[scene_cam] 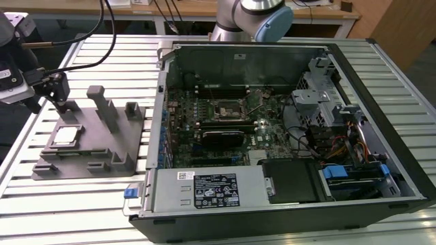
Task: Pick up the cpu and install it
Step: 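Pick up the cpu and move it towards the insertion slot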
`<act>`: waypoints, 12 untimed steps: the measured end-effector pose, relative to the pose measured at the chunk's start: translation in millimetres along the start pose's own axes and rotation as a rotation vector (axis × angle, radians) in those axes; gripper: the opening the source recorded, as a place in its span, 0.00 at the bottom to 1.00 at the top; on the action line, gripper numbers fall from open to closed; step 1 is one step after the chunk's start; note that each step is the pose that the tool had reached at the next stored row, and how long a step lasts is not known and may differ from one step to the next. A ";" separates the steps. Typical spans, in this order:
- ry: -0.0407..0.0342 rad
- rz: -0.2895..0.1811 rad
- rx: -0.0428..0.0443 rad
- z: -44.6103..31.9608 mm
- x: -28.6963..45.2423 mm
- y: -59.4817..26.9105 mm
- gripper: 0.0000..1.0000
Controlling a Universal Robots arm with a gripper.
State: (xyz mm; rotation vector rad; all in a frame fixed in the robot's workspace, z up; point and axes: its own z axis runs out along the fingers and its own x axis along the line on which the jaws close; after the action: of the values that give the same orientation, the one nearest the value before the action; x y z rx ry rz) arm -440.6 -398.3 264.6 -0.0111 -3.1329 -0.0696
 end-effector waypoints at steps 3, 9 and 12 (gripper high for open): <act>-0.0002 0.000 -0.0001 0.1 0.0 0.0 0.59; -0.0003 0.000 -0.0001 3.5 -0.1 -0.2 0.59; -0.0003 -0.001 -0.0002 8.6 -0.1 -0.8 0.59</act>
State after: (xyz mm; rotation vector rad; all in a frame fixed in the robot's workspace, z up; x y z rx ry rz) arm -440.5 -398.7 256.0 -0.0100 -3.1333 -0.0699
